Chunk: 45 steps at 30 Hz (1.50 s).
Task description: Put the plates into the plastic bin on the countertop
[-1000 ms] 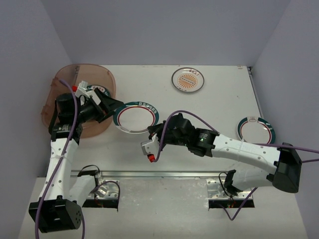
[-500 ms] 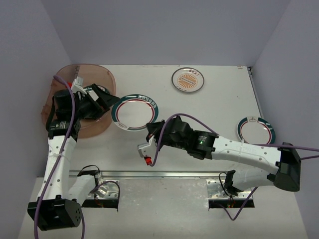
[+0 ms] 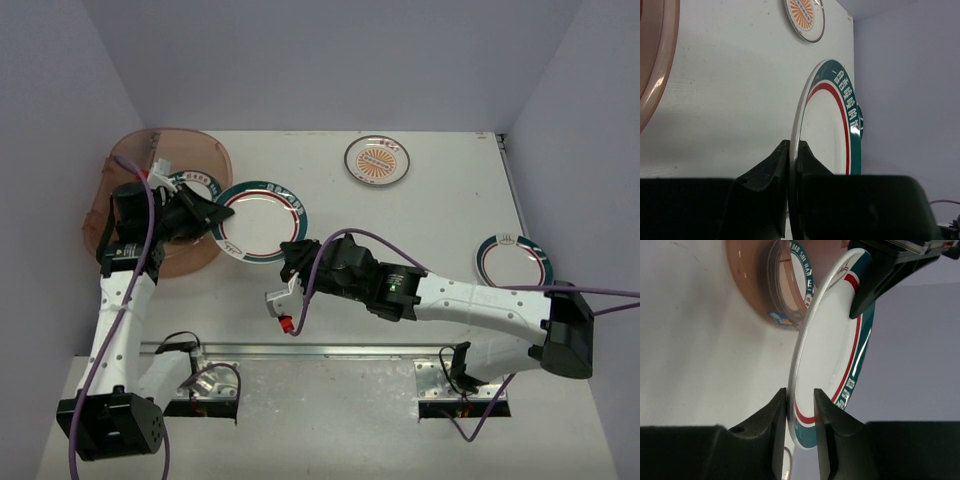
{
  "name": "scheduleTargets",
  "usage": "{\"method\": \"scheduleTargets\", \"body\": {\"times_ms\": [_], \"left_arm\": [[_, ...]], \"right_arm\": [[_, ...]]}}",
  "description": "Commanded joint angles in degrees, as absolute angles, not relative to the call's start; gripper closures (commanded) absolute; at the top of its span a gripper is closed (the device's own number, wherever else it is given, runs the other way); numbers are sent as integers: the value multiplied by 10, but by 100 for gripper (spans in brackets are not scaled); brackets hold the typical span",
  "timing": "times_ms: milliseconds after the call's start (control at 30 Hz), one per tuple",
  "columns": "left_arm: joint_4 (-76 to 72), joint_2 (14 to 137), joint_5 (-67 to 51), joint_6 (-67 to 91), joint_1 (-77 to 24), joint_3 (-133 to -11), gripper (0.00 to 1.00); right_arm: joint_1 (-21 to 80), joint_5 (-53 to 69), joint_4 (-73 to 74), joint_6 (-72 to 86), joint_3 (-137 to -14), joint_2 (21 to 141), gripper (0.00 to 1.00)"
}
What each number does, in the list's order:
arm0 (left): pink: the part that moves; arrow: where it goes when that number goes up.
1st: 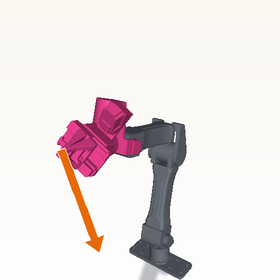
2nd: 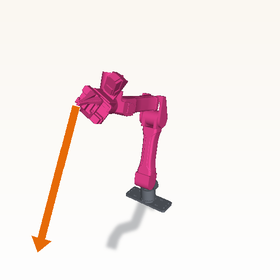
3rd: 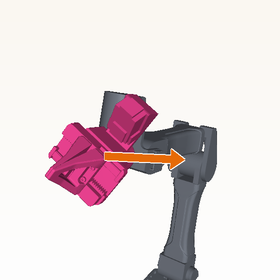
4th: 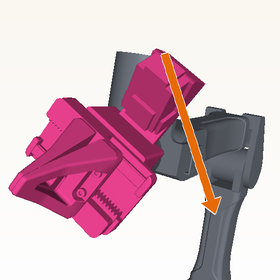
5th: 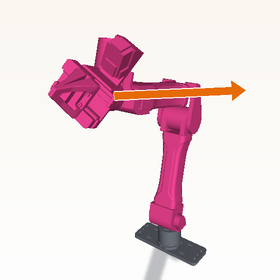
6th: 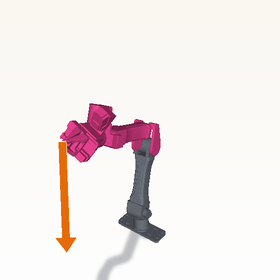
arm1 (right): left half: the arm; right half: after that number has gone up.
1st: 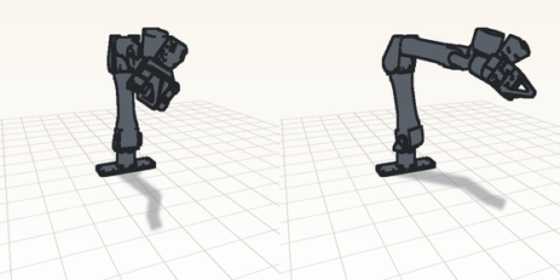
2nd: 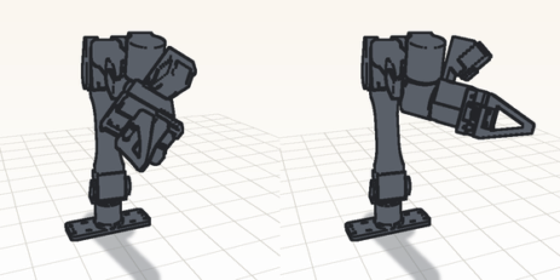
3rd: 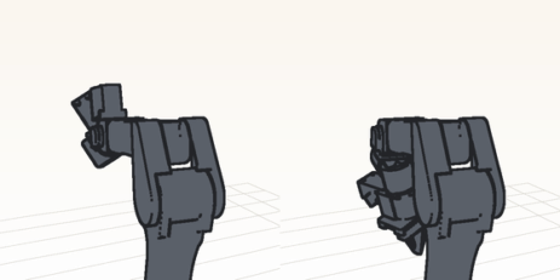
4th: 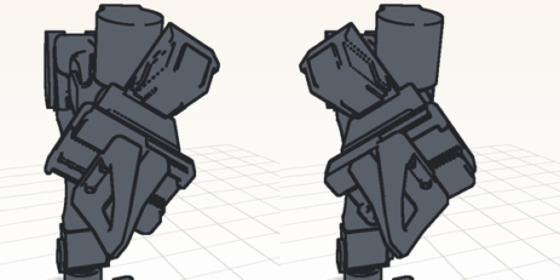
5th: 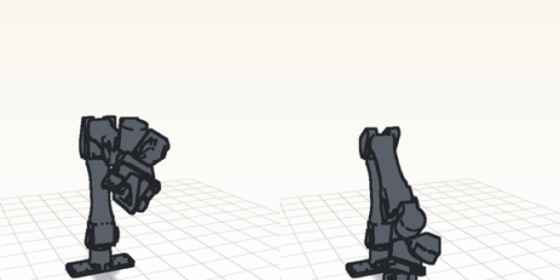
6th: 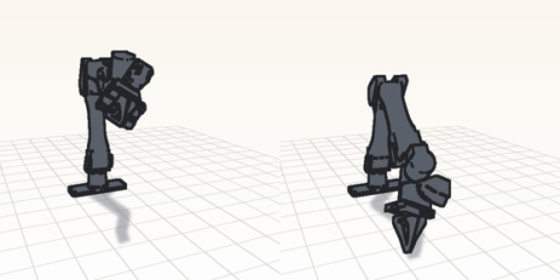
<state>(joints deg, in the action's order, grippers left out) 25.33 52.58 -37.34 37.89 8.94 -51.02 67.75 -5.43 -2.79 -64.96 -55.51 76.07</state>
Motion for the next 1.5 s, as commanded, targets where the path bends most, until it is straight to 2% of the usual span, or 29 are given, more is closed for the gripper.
{"method": "scheduleTargets", "body": {"times_ms": [0, 33, 100, 267, 333, 500, 733, 767, 900, 967, 1033, 1067, 1100, 1300, 1467], "left_arm": [[242, 524, -329, 374, 92, -573, 100], [259, 531, -297, 374, 102, -587, 100], [277, 546, -274, 380, 166, -617, 100], [257, 608, -251, 427, 323, -616, 100], [229, 621, -216, 454, 339, -599, 100], [182, 684, -104, 481, 340, -590, 100], [99, 819, -92, 502, 335, -600, 99], [93, 835, -104, 503, 334, -606, 92], [76, 914, -148, 498, 324, -626, 80], [93, 925, -139, 486, 311, -635, 53], [110, 925, -112, 477, 297, -641, 18], [121, 925, -97, 468, 288, -647, 5], [140, 927, -77, 460, 278, -658, 0], [239, 982, -19, 460, 263, -713, 0], [256, 987, -21, 455, 260, -725, 0]], "right_arm": [[674, -85, -188, -621, -562, 747, 7], [672, -107, -199, -597, -550, 742, 1], [659, -131, -203, -558, -539, 731, 1], [573, -193, -124, -288, -532, 651, 1], [541, -180, -76, -195, -529, 621, 1], [516, -184, -34, -118, -476, 553, 1], [515, -122, -30, -45, -414, 498, 1], [515, -111, -30, -36, -411, 499, 1], [514, -98, -18, -20, -406, 507, 1], [515, -96, -12, -16, -405, 513, 1], [514, -98, -3, -10, -409, 519, 1], [513, -103, -2, -5, -411, 523, 1], [511, -106, 7, 10, -414, 531, 1], [458, -77, 83, 118, -464, 617, 1], [447, -102, 108, 178, -479, 648, 1]]}}
